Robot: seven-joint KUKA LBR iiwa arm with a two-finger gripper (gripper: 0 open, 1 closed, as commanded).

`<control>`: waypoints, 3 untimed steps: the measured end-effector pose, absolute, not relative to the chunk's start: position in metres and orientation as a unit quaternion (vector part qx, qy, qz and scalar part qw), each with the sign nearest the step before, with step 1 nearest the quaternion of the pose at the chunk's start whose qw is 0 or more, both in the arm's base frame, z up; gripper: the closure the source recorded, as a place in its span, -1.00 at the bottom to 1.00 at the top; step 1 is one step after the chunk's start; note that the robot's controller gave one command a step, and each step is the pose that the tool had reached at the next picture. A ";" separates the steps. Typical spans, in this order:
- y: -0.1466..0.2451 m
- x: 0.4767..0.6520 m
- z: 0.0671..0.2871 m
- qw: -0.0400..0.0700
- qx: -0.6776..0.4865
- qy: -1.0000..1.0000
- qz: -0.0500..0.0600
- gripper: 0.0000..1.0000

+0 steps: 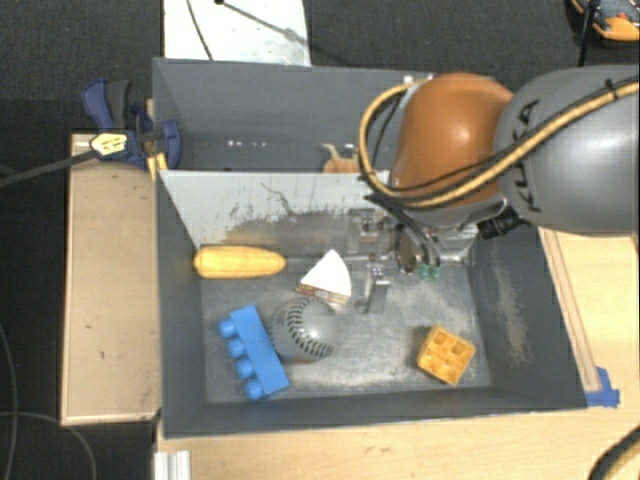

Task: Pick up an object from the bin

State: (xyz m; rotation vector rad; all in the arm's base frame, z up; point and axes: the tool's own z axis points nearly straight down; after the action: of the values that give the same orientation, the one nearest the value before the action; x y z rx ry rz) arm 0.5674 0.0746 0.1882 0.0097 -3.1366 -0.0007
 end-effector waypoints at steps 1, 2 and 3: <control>0.074 0.569 0.193 -0.002 0.002 -1.000 -0.001 -1.00; 0.063 0.563 0.186 -0.002 0.034 -0.999 -0.001 -1.00; 0.042 0.562 0.187 -0.002 0.026 -1.000 0.000 -1.00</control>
Offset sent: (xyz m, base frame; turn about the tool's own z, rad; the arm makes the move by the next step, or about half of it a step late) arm -0.0147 -0.0371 -0.0163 -0.1560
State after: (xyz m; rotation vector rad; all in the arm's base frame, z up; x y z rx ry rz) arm 0.5616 0.0418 0.1867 0.0833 -3.1443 -0.0010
